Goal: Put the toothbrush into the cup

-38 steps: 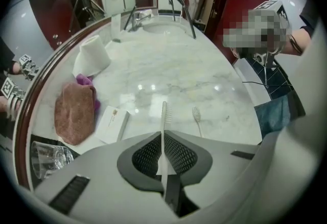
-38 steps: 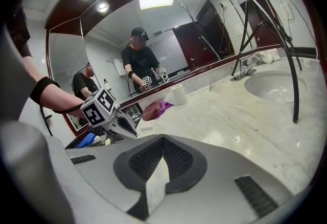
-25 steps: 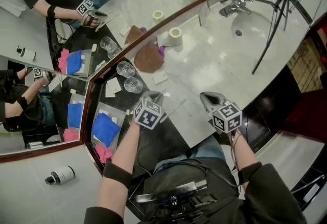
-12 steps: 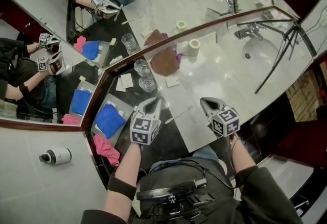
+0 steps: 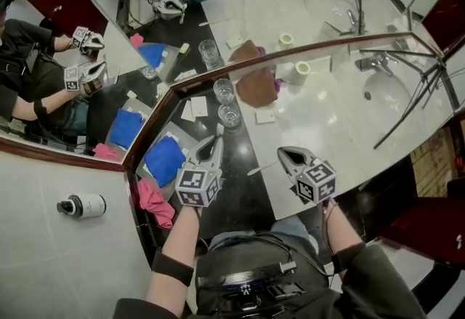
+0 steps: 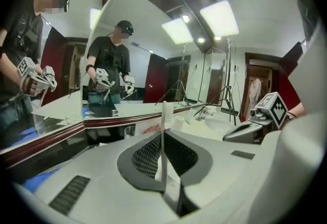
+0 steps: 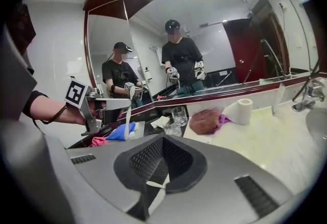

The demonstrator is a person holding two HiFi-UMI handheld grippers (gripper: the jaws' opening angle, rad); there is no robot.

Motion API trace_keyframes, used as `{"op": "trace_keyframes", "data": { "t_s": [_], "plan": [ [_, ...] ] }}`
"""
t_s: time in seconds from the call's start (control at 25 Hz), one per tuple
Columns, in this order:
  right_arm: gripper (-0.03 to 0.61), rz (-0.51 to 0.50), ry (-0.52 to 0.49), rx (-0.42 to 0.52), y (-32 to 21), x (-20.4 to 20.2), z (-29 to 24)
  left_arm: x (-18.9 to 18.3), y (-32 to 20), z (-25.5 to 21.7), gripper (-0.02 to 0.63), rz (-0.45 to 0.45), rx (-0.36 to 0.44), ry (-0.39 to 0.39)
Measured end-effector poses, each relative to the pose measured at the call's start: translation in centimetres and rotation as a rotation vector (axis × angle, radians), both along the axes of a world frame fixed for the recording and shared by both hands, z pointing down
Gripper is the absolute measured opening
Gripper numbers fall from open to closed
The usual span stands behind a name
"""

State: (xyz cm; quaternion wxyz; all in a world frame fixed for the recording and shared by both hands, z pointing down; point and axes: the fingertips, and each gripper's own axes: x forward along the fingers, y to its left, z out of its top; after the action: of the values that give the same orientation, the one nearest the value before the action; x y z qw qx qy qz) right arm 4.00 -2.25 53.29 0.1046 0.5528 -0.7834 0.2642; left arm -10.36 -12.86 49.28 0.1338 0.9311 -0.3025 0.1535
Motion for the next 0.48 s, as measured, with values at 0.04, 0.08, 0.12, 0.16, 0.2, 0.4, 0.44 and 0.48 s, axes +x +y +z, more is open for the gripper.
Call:
{"op": "trace_keyframes", "data": {
  "t_s": [0.04,0.08,0.12,0.16,0.2,0.4,0.44,0.48],
  "plan": [
    [0.02,-0.028,-0.002,0.001,-0.4,-1.3,0.1,-0.4,-0.6,0.0,0.017,-0.009,0.001,0.008],
    [0.02,-0.059,-0.006,0.002,-0.9,-2.6,0.2,-0.9,-1.3,0.0,0.017,-0.02,0.003,0.018],
    [0.02,-0.091,-0.01,0.002,-1.3,-3.9,0.3,-1.3,-2.1,0.0,0.017,-0.034,0.006,0.029],
    [0.02,-0.125,-0.012,0.001,-1.7,-5.3,0.5,-1.7,-2.9,0.0,0.017,-0.048,0.011,0.041],
    [0.02,-0.159,-0.012,0.0,-2.1,-6.6,0.7,-2.0,-3.8,0.0,0.017,-0.058,0.016,0.052],
    [0.02,-0.305,-0.019,-0.004,-3.9,-12.2,3.1,-2.4,-7.7,0.0,0.017,-0.08,0.039,0.131],
    [0.02,-0.323,-0.022,-0.006,-4.4,-13.0,3.6,-2.4,-8.4,0.1,0.017,-0.08,0.048,0.142],
    [0.02,-0.341,-0.026,-0.005,-4.8,-13.9,4.0,-2.4,-9.2,0.2,0.017,-0.08,0.057,0.151]
  ]
}}
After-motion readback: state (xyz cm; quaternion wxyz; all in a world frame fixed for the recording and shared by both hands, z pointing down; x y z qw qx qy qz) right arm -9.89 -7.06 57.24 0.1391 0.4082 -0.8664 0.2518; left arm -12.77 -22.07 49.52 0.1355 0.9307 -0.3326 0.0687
